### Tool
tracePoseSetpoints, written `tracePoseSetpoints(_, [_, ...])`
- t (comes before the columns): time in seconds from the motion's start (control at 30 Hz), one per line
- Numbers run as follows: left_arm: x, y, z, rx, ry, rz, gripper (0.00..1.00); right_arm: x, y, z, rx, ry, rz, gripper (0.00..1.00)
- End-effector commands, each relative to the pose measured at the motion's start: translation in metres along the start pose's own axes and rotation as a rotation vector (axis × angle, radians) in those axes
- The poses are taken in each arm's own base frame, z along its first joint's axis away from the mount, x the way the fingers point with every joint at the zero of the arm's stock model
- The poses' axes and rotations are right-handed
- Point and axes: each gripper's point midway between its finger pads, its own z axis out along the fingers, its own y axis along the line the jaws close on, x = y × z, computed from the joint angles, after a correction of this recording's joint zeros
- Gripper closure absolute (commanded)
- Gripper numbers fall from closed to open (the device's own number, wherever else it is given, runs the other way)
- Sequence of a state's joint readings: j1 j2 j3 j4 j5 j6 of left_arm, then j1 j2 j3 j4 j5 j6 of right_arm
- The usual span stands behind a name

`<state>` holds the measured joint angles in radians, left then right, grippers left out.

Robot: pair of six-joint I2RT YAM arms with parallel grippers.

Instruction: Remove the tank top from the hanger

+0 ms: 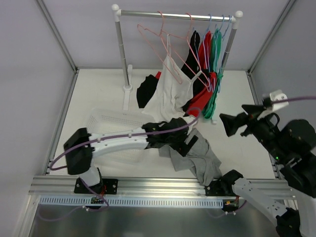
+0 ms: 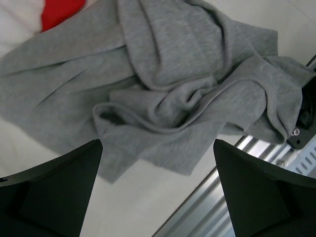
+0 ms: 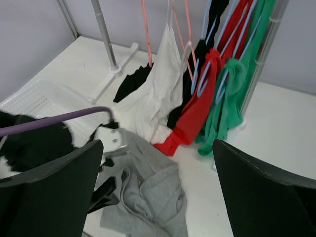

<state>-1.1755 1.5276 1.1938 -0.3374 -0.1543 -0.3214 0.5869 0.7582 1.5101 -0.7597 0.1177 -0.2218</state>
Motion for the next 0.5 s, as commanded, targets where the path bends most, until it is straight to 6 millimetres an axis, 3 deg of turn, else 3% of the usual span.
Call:
tracePoseSetpoints(0.0, [-0.016, -0.036, 0.042, 0.085, 0.009, 0.062, 0.01, 0.049, -0.01, -0.024, 0.031, 0.081, 0.005, 0.0])
tracePoseSetpoints(0.07, [0.002, -0.041, 0.075, 0.084, 0.083, 0.068, 0.01, 0.054, -0.004, -0.043, -0.017, 0.044, 0.021, 0.01])
tracePoseSetpoints(0.13, [0.001, -0.047, 0.092, 0.09, 0.099, 0.062, 0.01, 0.066, 0.003, -0.051, -0.06, 0.064, 0.028, 0.01])
tracePoseSetpoints(0.17, [0.016, -0.046, 0.109, 0.079, 0.143, 0.065, 0.01, 0.068, 0.005, -0.057, -0.074, 0.062, 0.03, 0.01])
tracePoseSetpoints(0.23, [0.02, -0.051, 0.123, 0.084, 0.161, 0.056, 0.01, 0.078, 0.008, -0.061, -0.101, 0.096, 0.02, 0.01])
tracePoseSetpoints(0.27, [0.035, -0.052, 0.135, 0.074, 0.197, 0.068, 0.01, 0.08, 0.008, -0.063, -0.101, 0.1, 0.016, 0.01])
tracePoseSetpoints(0.37, [0.052, -0.055, 0.151, 0.058, 0.23, 0.078, 0.02, 0.088, 0.017, -0.069, -0.159, 0.111, 0.008, 0.0])
tracePoseSetpoints(0.43, [0.064, -0.06, 0.154, 0.067, 0.26, 0.062, 0.17, 0.088, 0.018, -0.074, -0.174, 0.093, 0.009, 0.0])
tracePoseSetpoints(0.47, [0.073, -0.058, 0.155, 0.06, 0.279, 0.053, 0.32, 0.088, 0.018, -0.075, -0.176, 0.088, 0.008, 0.01])
